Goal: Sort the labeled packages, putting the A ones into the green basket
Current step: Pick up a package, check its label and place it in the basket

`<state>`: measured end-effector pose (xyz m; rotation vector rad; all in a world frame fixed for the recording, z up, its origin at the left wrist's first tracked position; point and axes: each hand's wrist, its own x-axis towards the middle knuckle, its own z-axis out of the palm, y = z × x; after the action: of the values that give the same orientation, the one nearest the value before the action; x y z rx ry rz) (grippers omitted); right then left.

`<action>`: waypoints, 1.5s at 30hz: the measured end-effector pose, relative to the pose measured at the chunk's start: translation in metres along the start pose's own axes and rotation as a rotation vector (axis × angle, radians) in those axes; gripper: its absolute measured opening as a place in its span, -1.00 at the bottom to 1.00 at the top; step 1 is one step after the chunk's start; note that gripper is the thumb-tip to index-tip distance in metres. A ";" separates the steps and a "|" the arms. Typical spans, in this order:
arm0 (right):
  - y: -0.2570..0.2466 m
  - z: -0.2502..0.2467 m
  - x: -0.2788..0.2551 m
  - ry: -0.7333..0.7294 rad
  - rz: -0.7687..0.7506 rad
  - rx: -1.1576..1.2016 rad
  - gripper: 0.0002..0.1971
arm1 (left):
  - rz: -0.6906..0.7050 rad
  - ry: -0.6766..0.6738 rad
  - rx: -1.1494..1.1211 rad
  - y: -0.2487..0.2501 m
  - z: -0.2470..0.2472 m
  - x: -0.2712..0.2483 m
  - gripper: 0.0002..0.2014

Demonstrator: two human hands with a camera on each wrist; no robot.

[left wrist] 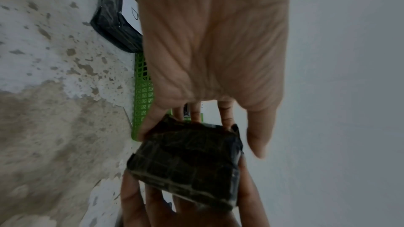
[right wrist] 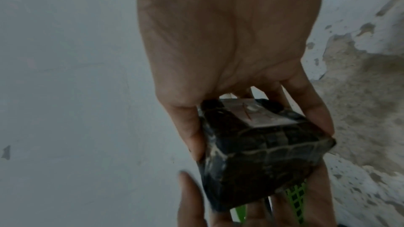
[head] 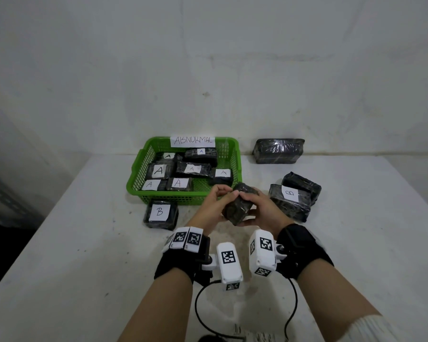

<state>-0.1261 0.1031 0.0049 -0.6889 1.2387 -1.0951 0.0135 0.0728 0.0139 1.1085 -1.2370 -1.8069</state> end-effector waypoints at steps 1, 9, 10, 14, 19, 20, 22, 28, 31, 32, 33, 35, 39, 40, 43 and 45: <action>0.000 0.001 0.000 -0.001 0.005 -0.015 -0.71 | -0.005 0.010 0.008 0.001 0.000 0.001 -0.89; -0.001 0.000 0.001 -0.048 0.045 -0.035 -0.76 | -0.060 0.018 0.024 0.002 -0.004 0.001 -0.80; 0.000 0.000 0.001 -0.041 0.028 -0.053 -0.77 | -0.078 0.025 0.059 0.001 -0.004 0.002 -0.82; 0.002 -0.005 0.006 0.026 -0.141 -0.132 -0.63 | -0.179 0.010 0.081 0.002 -0.008 -0.002 -0.80; -0.002 -0.002 -0.001 -0.046 -0.300 -0.264 -0.26 | -0.247 0.011 0.001 -0.002 -0.007 0.002 -0.50; -0.003 0.000 -0.004 -0.091 -0.308 -0.285 -0.21 | -0.253 0.026 0.005 -0.002 -0.007 0.004 -0.48; -0.006 0.002 -0.007 -0.197 -0.315 -0.343 -0.07 | -0.266 0.043 0.024 -0.001 -0.007 0.006 -0.45; -0.015 0.009 -0.006 -0.321 -0.250 -0.172 0.18 | -0.307 0.066 -0.110 -0.009 -0.015 0.012 -0.01; -0.017 0.005 -0.001 -0.107 -0.275 0.011 -0.08 | -0.262 0.052 -0.234 -0.007 -0.016 0.005 -0.38; -0.017 0.003 0.000 -0.022 -0.289 -0.002 -0.22 | -0.239 0.028 -0.270 -0.007 -0.018 0.006 -0.52; -0.017 0.001 0.001 0.057 -0.290 -0.049 -0.37 | -0.210 0.009 -0.319 -0.007 -0.019 0.006 -0.58; -0.014 -0.002 0.003 0.140 -0.245 -0.165 -0.59 | -0.137 0.015 -0.362 -0.005 -0.022 0.004 -0.61; -0.008 0.005 0.001 0.009 -0.085 -0.179 -0.69 | -0.088 0.020 -0.338 0.000 -0.026 0.006 -0.59; -0.007 0.007 0.002 -0.006 -0.072 -0.191 -0.66 | -0.097 0.007 -0.317 0.000 -0.028 0.006 -0.60; -0.009 0.011 0.011 -0.022 -0.096 -0.242 -0.56 | -0.154 -0.067 -0.147 0.011 -0.036 0.008 -0.65; -0.016 0.011 0.016 -0.071 -0.101 -0.246 -0.52 | -0.200 -0.135 -0.022 0.021 -0.041 0.011 -0.71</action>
<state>-0.1204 0.0808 0.0156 -0.9785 1.3015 -1.0000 0.0478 0.0407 0.0229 1.1481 -1.2159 -2.0698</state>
